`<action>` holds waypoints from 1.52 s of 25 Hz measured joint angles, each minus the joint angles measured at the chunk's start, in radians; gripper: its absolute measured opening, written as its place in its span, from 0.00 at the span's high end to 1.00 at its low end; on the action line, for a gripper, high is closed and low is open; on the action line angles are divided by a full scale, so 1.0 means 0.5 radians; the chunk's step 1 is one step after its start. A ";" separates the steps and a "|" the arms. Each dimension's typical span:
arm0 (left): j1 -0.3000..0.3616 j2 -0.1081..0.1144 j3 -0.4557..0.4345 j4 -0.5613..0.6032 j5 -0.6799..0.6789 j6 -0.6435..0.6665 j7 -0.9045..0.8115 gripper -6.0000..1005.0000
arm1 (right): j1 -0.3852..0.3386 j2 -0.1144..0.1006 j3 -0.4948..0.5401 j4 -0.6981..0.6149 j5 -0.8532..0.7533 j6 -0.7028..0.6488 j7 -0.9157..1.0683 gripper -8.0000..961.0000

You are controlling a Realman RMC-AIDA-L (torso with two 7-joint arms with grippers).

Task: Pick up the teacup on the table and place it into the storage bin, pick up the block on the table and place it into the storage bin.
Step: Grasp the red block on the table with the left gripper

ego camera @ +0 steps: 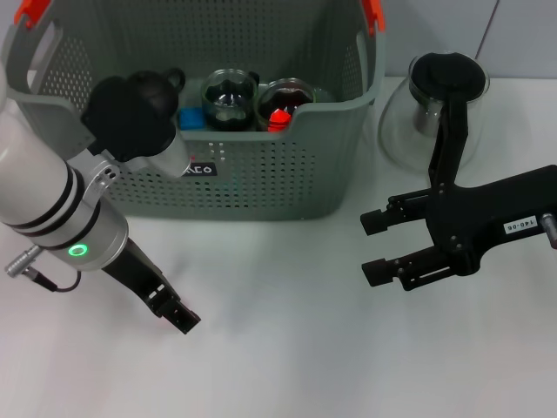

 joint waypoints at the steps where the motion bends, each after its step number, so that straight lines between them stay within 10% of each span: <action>1: 0.000 0.000 0.000 0.005 0.010 -0.009 -0.007 0.09 | 0.000 0.000 0.000 0.000 0.002 0.001 0.000 0.13; 23: -0.028 0.003 0.077 0.147 0.042 -0.090 -0.023 0.20 | -0.009 -0.002 0.022 0.000 0.015 0.029 -0.011 0.13; 25: -0.032 0.005 0.070 0.155 0.042 -0.090 -0.020 0.41 | -0.010 -0.002 0.024 0.000 0.015 0.029 -0.013 0.13; 38: -0.036 0.004 0.075 0.140 0.060 -0.070 -0.011 0.70 | -0.015 -0.001 0.048 0.000 0.014 0.024 -0.015 0.13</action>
